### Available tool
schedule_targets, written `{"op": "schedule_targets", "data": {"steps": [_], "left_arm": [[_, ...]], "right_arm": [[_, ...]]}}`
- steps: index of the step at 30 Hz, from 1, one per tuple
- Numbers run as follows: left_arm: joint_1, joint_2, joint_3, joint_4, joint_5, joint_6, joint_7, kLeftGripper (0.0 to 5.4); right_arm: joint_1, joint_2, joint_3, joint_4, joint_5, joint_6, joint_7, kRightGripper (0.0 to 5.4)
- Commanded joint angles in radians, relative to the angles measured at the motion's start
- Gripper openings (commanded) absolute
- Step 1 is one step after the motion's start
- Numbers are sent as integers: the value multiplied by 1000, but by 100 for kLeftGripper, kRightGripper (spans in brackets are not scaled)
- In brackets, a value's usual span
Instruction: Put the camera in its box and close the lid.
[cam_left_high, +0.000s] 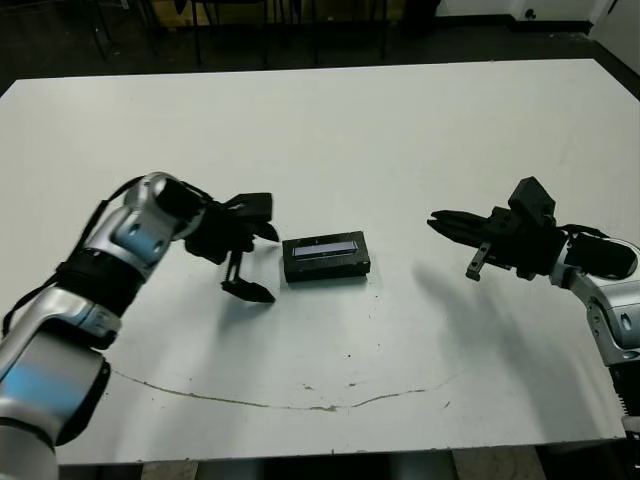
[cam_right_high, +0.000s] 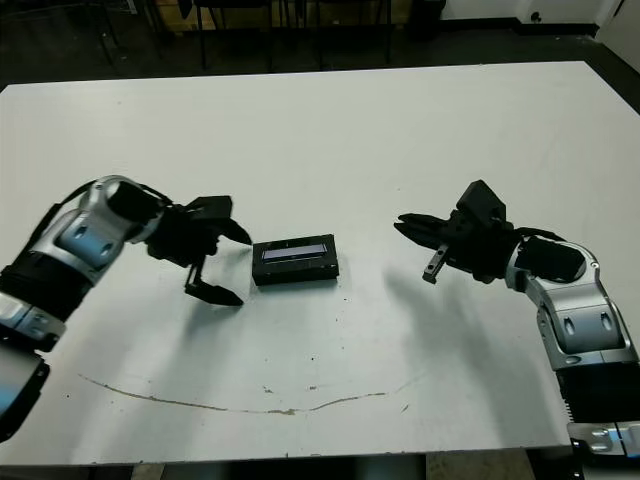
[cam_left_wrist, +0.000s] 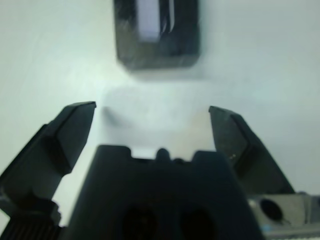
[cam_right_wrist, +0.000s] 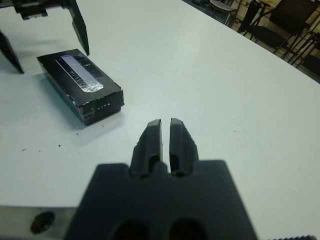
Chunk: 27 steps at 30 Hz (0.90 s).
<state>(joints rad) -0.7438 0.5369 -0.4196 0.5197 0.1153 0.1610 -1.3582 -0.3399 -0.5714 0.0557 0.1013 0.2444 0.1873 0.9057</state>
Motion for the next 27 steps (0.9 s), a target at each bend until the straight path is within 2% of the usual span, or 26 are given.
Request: {"op": "schedule_targets", "data": {"steps": [1, 3, 5, 7, 11, 15, 20, 23, 27], "left_arm": [[57, 50, 55, -64, -7, 36, 58, 538], [104, 50, 122, -153, -17, 69, 162, 538], [165, 23, 206, -259, -39, 120, 300, 522], [228, -36, 286, -374, -68, 183, 453, 494], [323, -194, 377, -523, -143, 184, 696, 418], [378, -335, 373, -647, -202, 234, 841, 342], [427, -472, 304, -729, -236, 282, 959, 244], [442, -505, 251, -728, -226, 309, 998, 187], [448, -484, 157, -692, -166, 341, 1014, 106]], "right_arm": [[3, 9, 3, 9, -10, 1, -8, 0], [0, 13, 5, 23, -14, -30, -2, 0], [-3, 11, 11, 21, -23, -28, -8, 0], [-2, 9, 13, 9, -27, -15, -14, 0], [-1, 5, 15, -14, -31, 13, -27, 0], [7, 5, 6, -33, -25, 36, -38, 0], [19, 8, -1, -44, -22, 35, -47, 0], [20, 13, -3, -41, -10, 48, -48, 0], [26, 17, -2, -40, -10, 44, -52, 0]]}}
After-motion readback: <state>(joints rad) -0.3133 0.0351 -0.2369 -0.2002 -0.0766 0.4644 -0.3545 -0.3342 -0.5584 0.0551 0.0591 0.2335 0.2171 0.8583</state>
